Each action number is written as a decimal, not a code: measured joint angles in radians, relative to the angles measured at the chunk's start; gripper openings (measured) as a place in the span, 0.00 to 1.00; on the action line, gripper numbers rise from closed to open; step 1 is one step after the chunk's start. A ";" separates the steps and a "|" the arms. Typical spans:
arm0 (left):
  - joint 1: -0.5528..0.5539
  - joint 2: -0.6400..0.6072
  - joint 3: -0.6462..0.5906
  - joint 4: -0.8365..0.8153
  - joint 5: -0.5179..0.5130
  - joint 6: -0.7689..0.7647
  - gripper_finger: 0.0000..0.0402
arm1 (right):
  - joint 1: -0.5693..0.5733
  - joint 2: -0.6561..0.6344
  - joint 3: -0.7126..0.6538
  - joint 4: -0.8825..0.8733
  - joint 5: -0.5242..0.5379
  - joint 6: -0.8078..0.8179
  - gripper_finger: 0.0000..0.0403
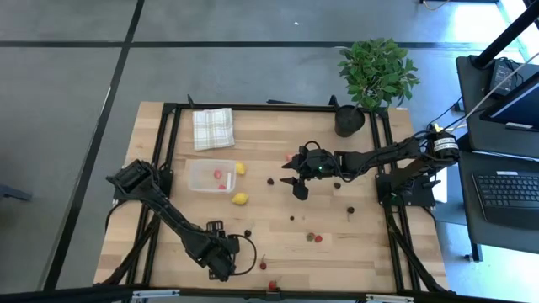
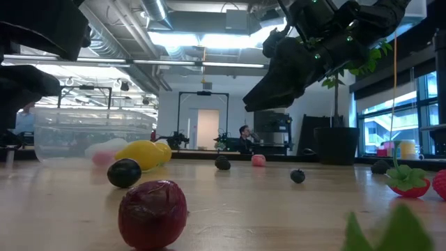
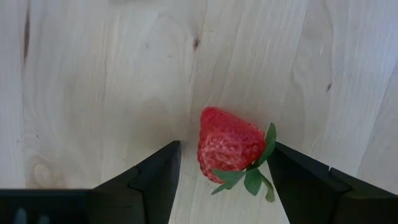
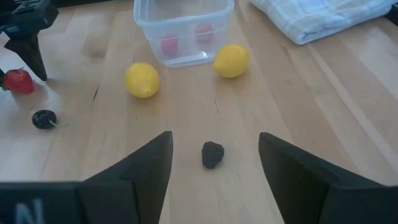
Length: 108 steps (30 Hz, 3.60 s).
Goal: Pick and placing Produce into tupperware
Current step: Put the middle left red strawberry into the transparent bin
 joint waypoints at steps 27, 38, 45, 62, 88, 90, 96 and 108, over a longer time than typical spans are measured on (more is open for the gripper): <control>0.007 0.002 0.000 0.005 -0.022 0.001 0.31 | 0.000 0.000 0.000 0.000 0.000 -0.003 0.60; 0.039 -0.007 0.000 -0.038 0.015 -0.004 0.36 | 0.000 0.000 0.000 0.000 0.000 -0.005 0.60; 0.076 -0.064 -0.002 -0.149 0.008 -0.003 0.30 | 0.000 0.000 0.000 0.000 0.000 -0.028 0.60; 0.254 -0.355 -0.001 -0.380 -0.126 0.149 0.30 | -0.001 0.000 0.000 0.010 0.000 -0.034 0.60; 0.669 -0.673 -0.362 -0.231 -0.097 0.369 0.32 | -0.002 0.000 0.000 0.015 0.000 -0.110 0.60; 0.686 -0.673 -0.397 -0.202 -0.082 0.369 0.31 | -0.002 0.000 0.000 0.015 0.000 -0.110 0.60; 0.716 -0.673 -0.479 -0.129 -0.032 0.368 0.32 | -0.002 0.000 0.000 0.013 0.000 -0.106 0.60; 0.725 -0.669 -0.547 -0.041 0.017 0.342 0.31 | -0.002 0.000 0.000 0.015 0.000 -0.107 0.60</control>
